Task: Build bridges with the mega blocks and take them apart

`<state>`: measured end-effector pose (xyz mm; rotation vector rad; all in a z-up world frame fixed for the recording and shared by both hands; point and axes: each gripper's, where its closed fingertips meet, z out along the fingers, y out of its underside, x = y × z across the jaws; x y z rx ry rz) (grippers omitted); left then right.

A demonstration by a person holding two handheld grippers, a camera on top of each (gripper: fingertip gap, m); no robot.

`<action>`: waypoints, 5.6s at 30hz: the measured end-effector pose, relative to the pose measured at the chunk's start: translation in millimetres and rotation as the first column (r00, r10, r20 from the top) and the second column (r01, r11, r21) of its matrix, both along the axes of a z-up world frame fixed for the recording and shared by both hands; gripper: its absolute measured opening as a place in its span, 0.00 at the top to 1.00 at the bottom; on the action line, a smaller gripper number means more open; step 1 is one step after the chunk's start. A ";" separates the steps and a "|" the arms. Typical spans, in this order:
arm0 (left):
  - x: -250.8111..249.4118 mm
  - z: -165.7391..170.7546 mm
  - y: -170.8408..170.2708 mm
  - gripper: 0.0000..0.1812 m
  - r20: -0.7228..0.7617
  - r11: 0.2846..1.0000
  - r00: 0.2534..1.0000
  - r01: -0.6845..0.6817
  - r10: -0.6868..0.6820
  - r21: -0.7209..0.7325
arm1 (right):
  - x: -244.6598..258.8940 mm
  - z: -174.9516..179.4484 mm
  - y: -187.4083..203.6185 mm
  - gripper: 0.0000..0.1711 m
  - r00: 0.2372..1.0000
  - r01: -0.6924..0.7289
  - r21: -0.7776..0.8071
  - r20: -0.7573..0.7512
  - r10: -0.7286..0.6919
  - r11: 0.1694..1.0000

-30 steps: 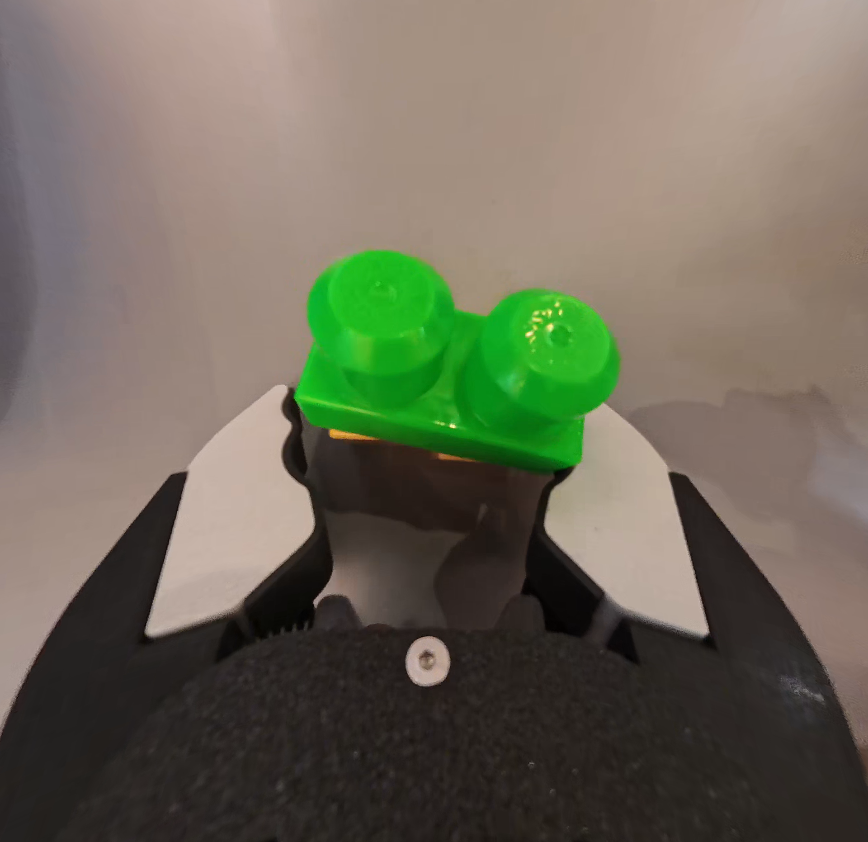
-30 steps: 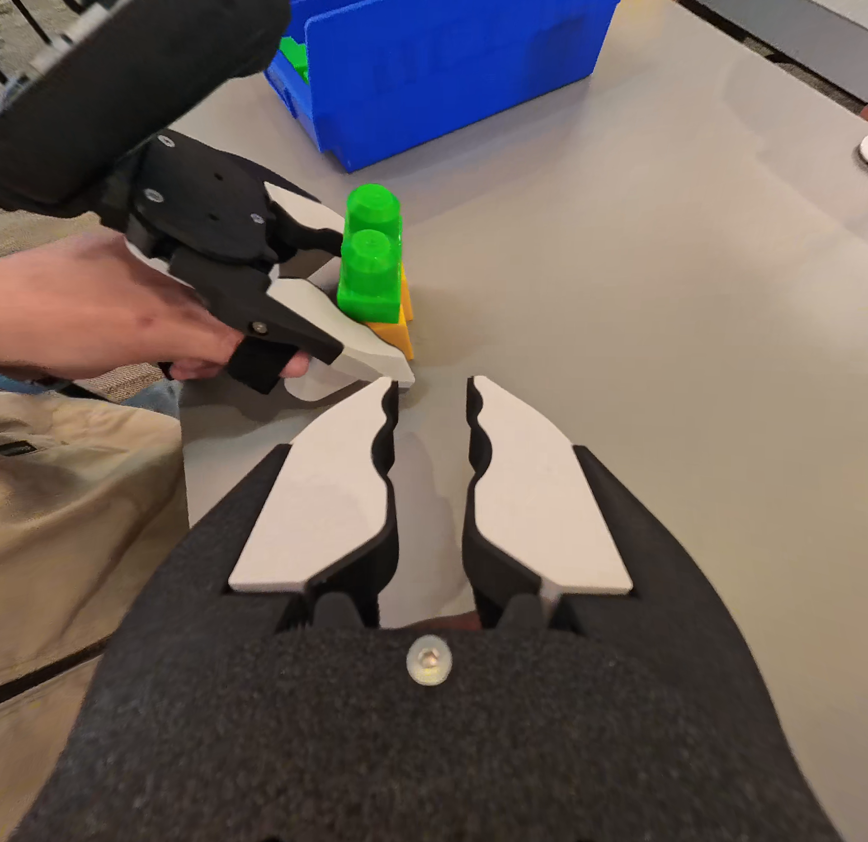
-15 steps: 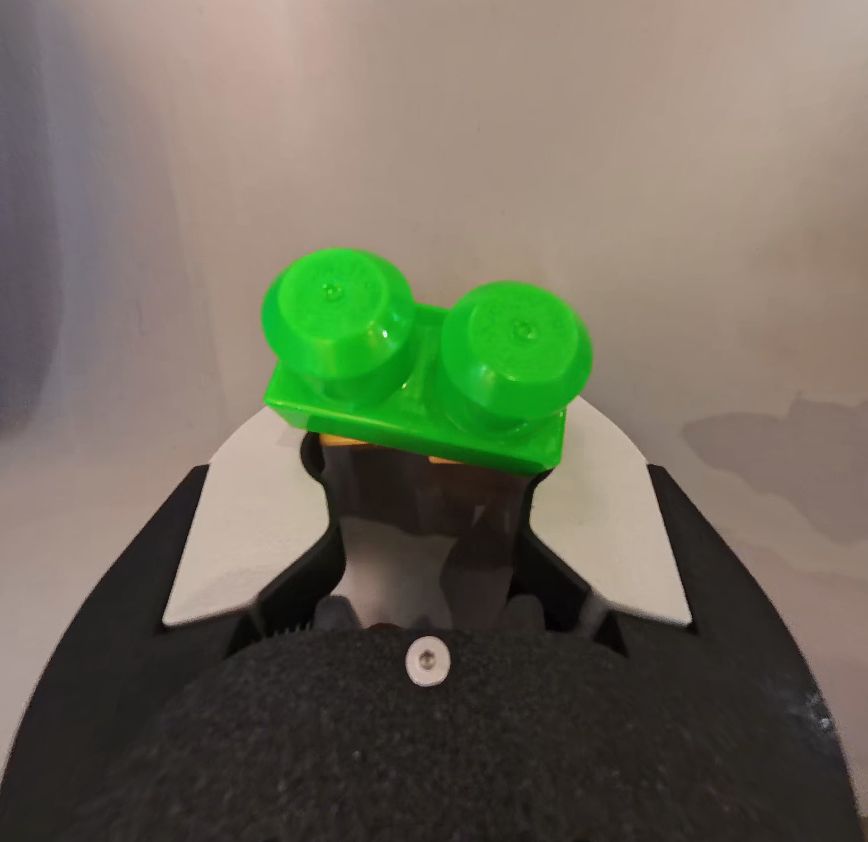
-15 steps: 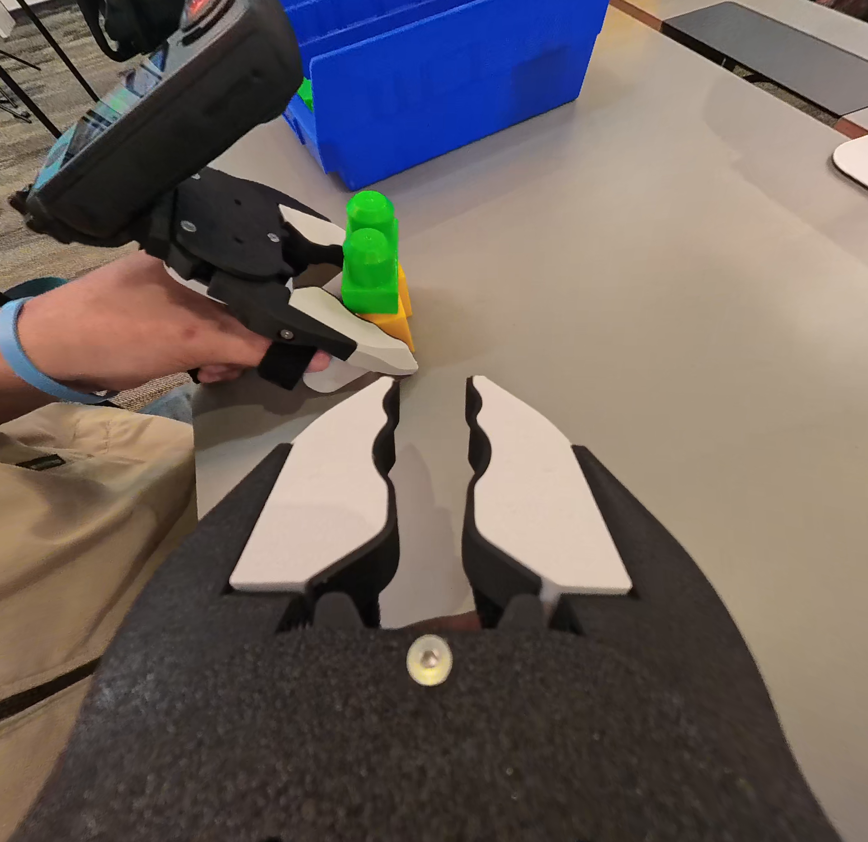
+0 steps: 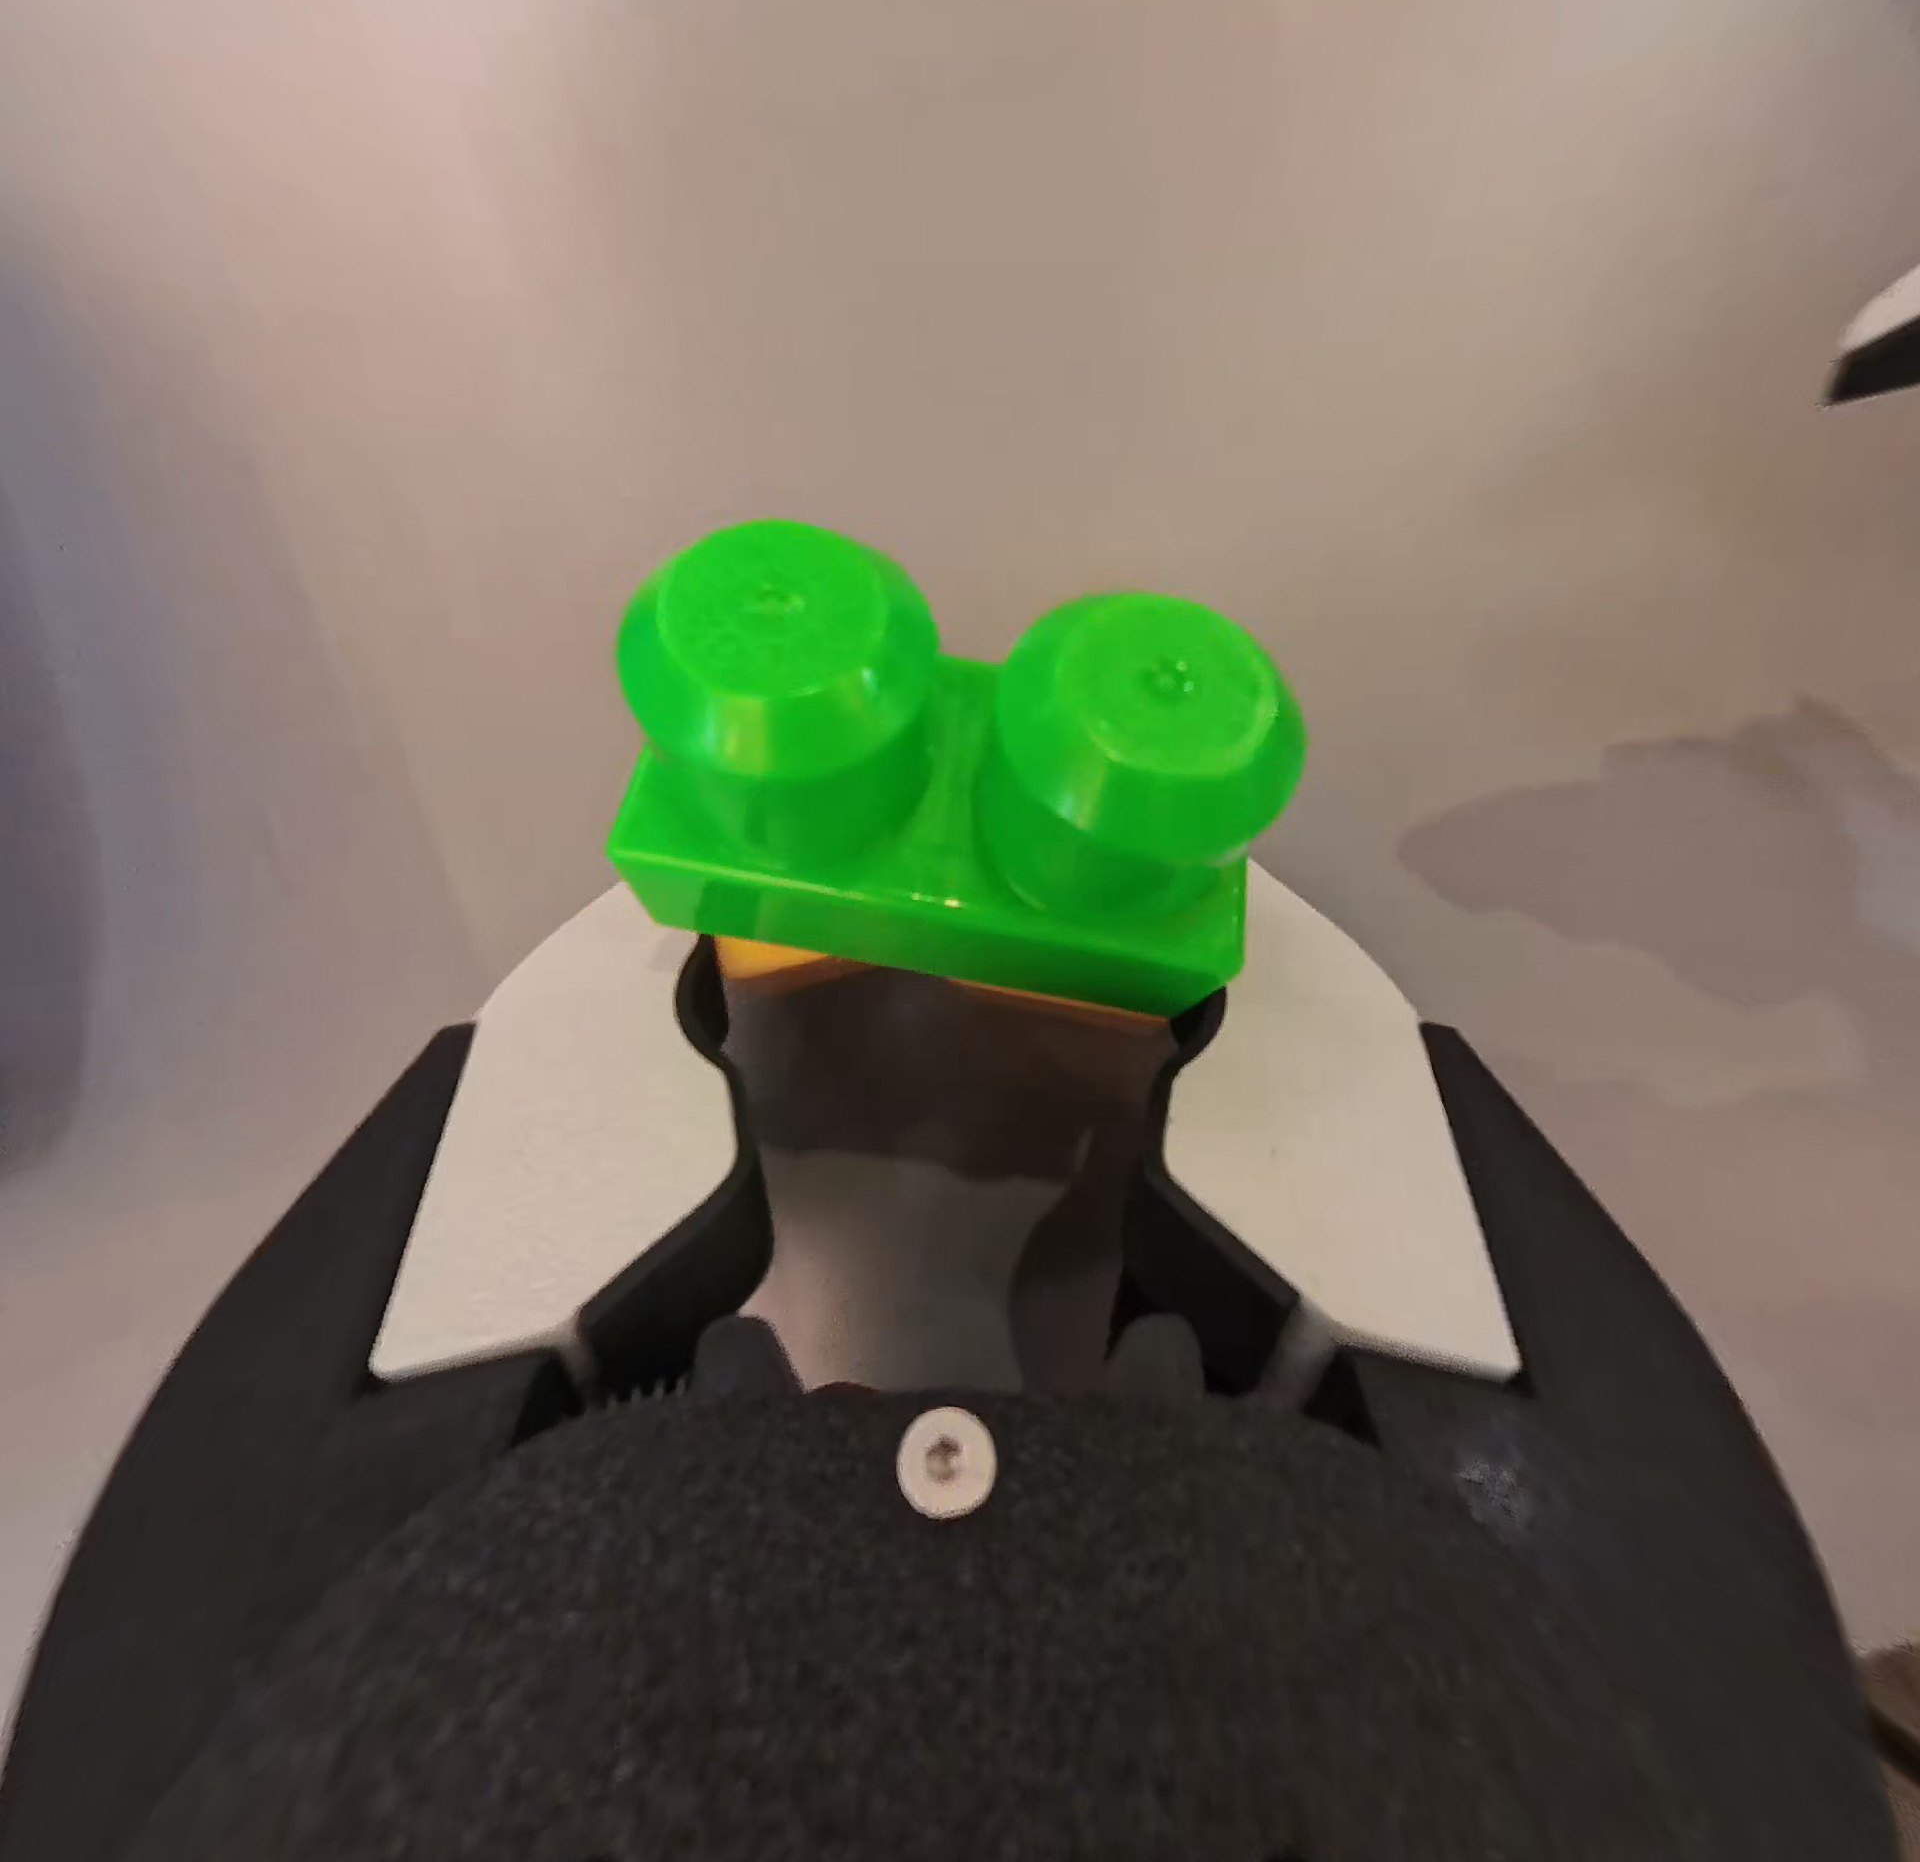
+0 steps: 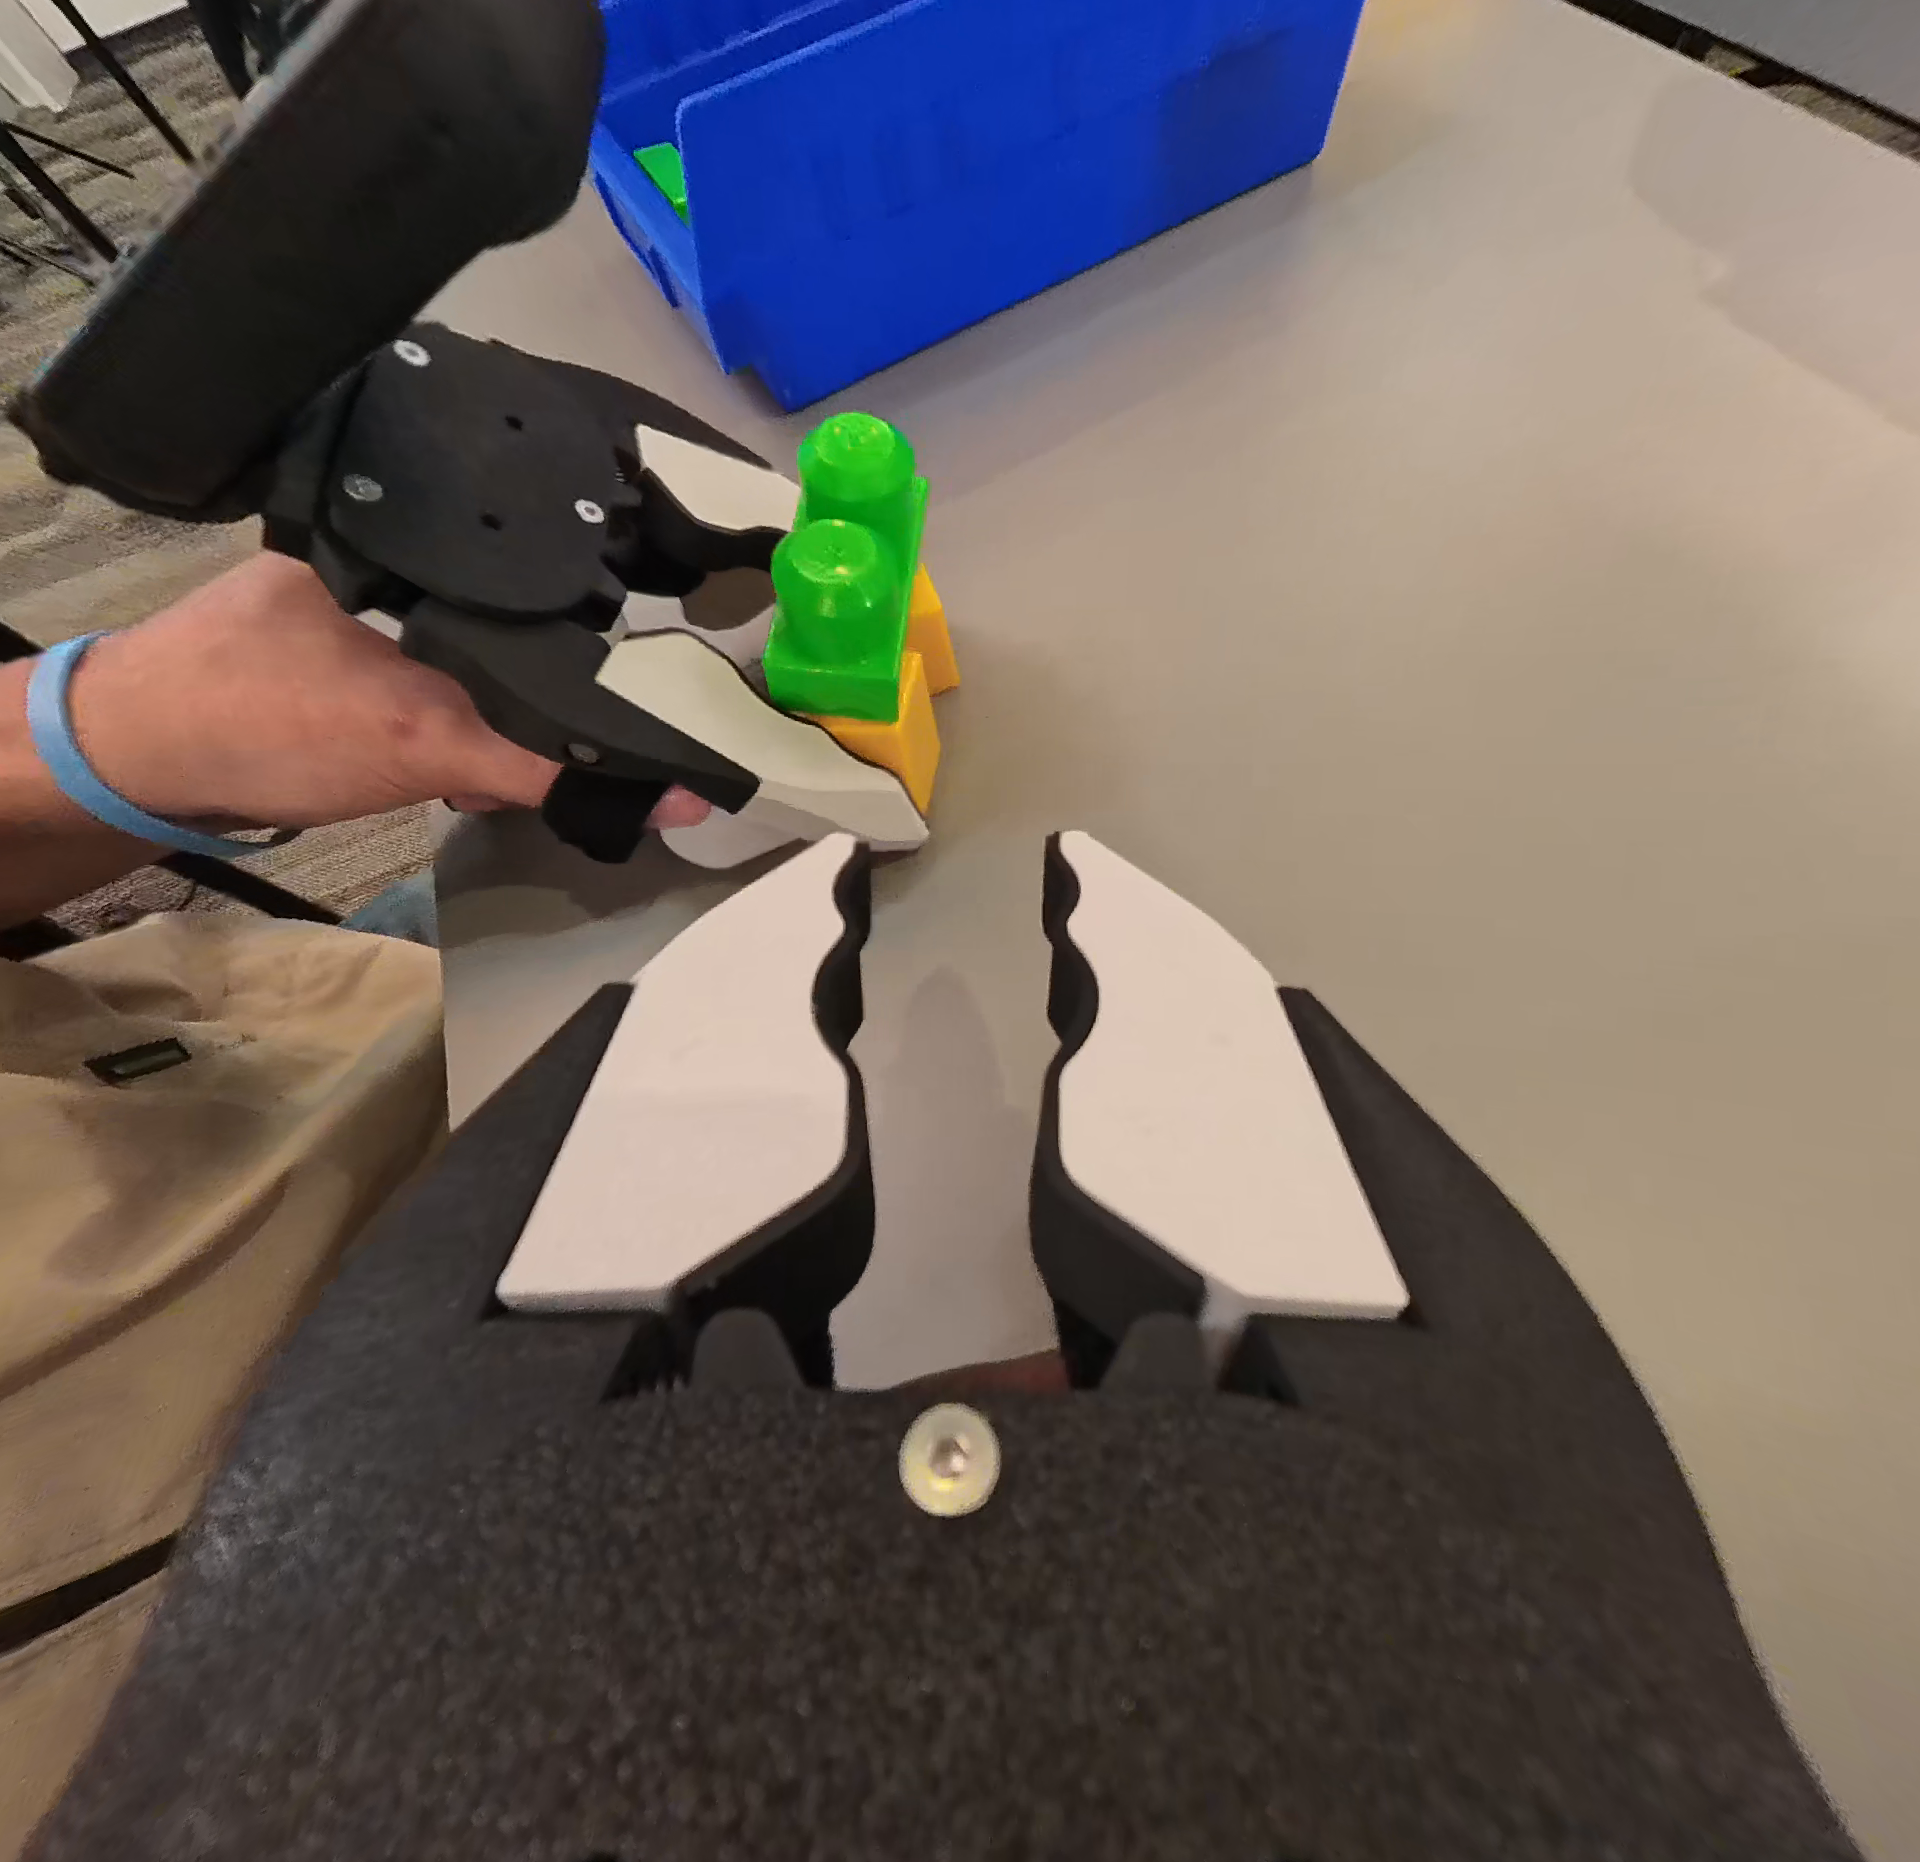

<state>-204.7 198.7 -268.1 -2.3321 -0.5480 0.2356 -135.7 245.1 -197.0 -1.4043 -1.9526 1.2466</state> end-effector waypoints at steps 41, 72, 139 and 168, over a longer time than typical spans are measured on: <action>85.7 99.7 26.7 0.51 -0.384 0.661 0.624 0.749 -0.681 0.044 | 6.9 56.9 -42.1 0.63 0.979 -0.110 -0.870 -0.011 0.205 0.480; 92.9 114.5 17.0 0.51 -0.414 0.588 0.578 0.800 -0.703 0.120 | 5.5 70.4 -60.8 0.63 0.951 -0.215 -0.920 -0.122 0.283 0.328; 104.5 134.3 22.5 0.51 -0.430 0.447 0.595 0.800 -0.679 0.401 | 24.2 80.7 -72.6 0.44 0.877 -0.271 -0.962 -0.260 0.403 -0.032; 96.7 101.1 20.8 0.50 -0.416 0.511 0.574 0.819 -0.705 0.262 | 18.7 68.2 -73.2 0.46 0.889 -0.236 -0.971 -0.205 0.409 0.025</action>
